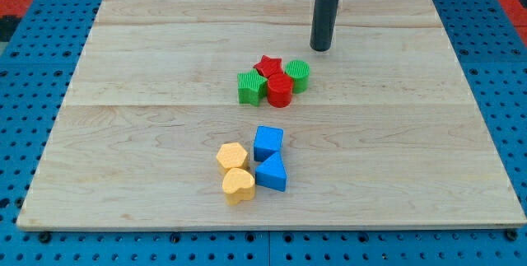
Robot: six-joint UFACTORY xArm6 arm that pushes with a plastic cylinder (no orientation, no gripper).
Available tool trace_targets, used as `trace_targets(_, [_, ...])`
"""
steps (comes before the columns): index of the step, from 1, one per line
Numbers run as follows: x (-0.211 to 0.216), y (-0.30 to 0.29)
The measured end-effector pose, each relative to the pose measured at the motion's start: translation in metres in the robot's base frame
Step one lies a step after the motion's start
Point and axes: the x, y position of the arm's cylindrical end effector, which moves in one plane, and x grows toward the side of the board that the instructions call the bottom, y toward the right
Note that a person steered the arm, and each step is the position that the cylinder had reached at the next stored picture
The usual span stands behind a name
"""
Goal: Move your arm towards center
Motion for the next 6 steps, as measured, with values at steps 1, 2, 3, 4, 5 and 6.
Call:
trace_targets(1, [0.000,0.002])
trace_targets(2, [0.000,0.003])
trace_targets(3, [-0.010,0.008])
trace_targets(4, [-0.010,0.008])
trace_targets(5, [-0.019,0.008])
trace_targets(6, [-0.025,0.021])
